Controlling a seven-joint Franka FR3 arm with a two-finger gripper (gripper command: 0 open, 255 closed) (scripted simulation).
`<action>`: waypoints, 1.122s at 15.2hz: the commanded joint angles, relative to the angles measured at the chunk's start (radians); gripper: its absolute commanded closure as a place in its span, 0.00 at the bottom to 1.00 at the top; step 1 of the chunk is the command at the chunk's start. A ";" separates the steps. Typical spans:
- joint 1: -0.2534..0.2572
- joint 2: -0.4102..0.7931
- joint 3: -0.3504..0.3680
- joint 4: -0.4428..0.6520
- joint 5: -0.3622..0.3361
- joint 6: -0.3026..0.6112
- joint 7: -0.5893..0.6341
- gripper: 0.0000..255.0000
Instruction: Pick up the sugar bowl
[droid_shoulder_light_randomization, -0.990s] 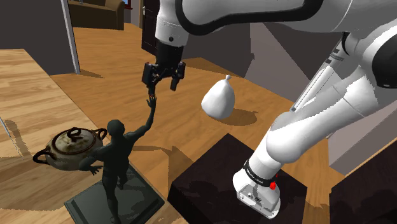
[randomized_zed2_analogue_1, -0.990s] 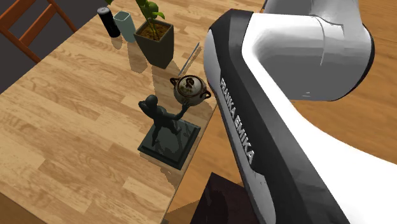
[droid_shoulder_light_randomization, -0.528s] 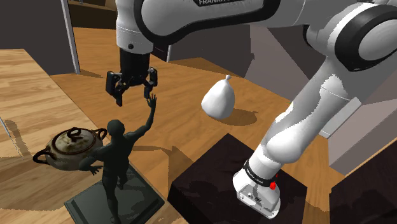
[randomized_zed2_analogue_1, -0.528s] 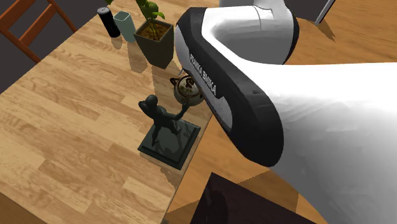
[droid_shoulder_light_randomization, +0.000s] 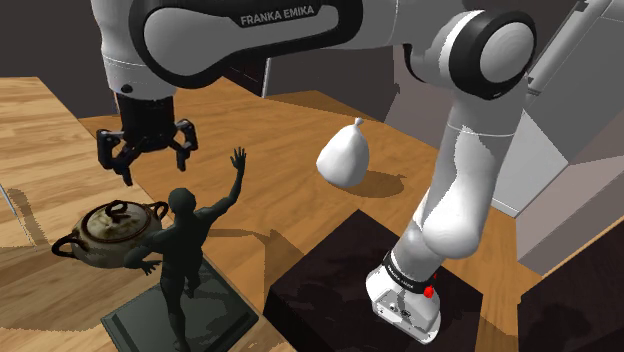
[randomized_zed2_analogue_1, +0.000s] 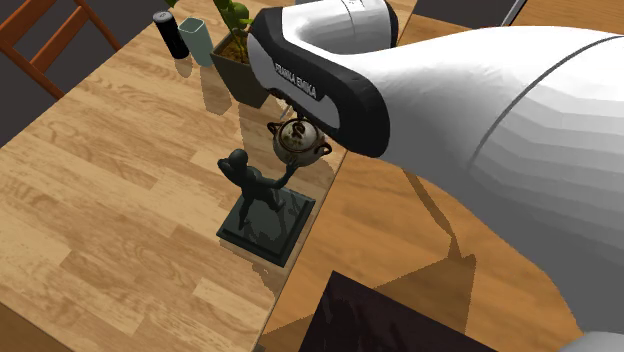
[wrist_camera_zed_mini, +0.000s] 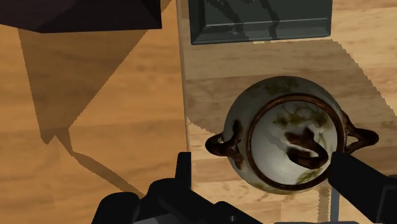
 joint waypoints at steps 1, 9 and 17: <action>0.047 0.094 -0.002 0.088 -0.051 -0.013 0.056 0.00; 0.146 0.283 -0.034 0.260 -0.135 -0.024 0.127 0.00; 0.145 0.298 -0.039 0.233 -0.143 0.015 0.131 1.00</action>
